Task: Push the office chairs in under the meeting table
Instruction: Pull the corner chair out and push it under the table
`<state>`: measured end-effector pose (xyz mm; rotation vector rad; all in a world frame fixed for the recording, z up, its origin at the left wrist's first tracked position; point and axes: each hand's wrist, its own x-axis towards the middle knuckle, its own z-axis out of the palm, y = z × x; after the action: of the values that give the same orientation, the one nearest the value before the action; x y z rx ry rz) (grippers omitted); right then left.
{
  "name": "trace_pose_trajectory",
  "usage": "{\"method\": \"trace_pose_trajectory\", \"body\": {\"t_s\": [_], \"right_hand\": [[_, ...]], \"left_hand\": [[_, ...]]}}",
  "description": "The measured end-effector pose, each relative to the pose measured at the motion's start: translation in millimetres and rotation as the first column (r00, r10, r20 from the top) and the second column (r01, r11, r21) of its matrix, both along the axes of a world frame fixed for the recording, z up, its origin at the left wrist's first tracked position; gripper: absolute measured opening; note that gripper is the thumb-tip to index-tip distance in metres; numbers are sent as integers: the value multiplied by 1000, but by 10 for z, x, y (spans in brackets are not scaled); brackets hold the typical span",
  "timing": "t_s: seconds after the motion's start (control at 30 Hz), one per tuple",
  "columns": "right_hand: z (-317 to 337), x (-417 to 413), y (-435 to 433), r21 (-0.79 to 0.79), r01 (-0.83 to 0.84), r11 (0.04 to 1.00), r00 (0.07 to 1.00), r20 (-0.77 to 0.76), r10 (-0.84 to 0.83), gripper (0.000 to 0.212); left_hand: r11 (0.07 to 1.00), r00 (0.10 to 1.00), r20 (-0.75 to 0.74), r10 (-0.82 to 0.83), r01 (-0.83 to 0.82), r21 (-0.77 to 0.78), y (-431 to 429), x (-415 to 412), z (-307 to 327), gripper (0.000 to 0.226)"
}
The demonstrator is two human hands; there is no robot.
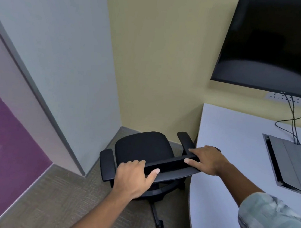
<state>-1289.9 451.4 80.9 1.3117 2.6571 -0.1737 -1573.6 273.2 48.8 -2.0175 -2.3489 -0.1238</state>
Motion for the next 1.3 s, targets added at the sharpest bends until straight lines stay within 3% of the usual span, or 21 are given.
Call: {"method": "trace_pose_trajectory", "body": {"t_s": [0.17, 0.33, 0.67, 0.87, 1.3], "right_hand": [[-111, -57, -53, 29, -42, 999, 998, -49, 43, 122], [-285, -176, -263, 79, -36, 996, 988, -145, 47, 110], [-315, -672, -829, 77, 123, 989, 980, -165, -108, 111], [-300, -1035, -1123, 74, 214, 974, 967, -154, -201, 105], [-340, -1858, -1564, 82, 417, 905, 905, -136, -404, 82]], "left_hand": [[999, 999, 42, -15, 13, 34, 25, -219, -63, 90], [995, 995, 71, -68, 62, 83, -30, -492, -99, 78], [995, 994, 44, -98, 98, -20, -15, -1029, -67, 80], [977, 971, 119, -209, 211, -5, 73, -1510, -84, 84], [910, 890, 194, -413, 409, 60, 468, -2371, 19, 59]]}}
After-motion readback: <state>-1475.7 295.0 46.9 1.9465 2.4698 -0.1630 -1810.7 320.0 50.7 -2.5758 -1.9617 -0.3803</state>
